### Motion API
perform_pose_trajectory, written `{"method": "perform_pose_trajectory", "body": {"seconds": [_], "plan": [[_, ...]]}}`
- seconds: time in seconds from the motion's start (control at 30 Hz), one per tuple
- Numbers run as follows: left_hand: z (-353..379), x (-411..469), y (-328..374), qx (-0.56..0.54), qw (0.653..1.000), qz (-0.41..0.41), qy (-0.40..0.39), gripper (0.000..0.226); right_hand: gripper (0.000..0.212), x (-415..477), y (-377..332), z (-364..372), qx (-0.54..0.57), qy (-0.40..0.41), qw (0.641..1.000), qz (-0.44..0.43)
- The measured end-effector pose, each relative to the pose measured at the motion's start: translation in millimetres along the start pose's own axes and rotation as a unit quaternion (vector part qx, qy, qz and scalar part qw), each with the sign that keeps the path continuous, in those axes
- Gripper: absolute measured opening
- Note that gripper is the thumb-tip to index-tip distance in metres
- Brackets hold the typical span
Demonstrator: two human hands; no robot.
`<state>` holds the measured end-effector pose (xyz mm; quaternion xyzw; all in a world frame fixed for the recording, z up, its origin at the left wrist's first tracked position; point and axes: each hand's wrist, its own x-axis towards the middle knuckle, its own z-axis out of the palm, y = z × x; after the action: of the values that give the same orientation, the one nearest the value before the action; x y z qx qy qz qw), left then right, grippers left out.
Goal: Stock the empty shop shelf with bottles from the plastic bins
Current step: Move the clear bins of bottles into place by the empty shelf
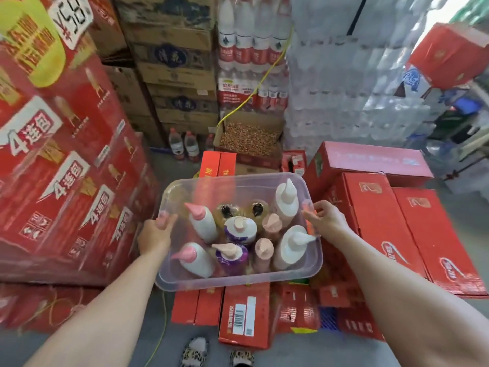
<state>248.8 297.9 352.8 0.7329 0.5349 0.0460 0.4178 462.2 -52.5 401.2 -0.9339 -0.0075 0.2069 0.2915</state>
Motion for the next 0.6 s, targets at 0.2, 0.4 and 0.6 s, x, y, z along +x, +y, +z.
{"method": "perform_pose_trajectory", "body": {"seconds": [0.2, 0.4, 0.6], "plan": [[-9, -26, -14, -0.032, 0.999, -0.019, 0.004, 0.049, 0.038, 6, -5, 3, 0.035, -0.019, 0.999, -0.017], [-30, -55, -54, -0.038, 0.998, -0.051, -0.028, 0.053, 0.036, 6, -25, 8, 0.013, -0.065, 0.997, -0.037], [-62, -97, -116, -0.043, 0.996, -0.080, -0.008, 0.045, 0.037, -35, -42, 26, -0.024, -0.140, 0.988, -0.055]]}}
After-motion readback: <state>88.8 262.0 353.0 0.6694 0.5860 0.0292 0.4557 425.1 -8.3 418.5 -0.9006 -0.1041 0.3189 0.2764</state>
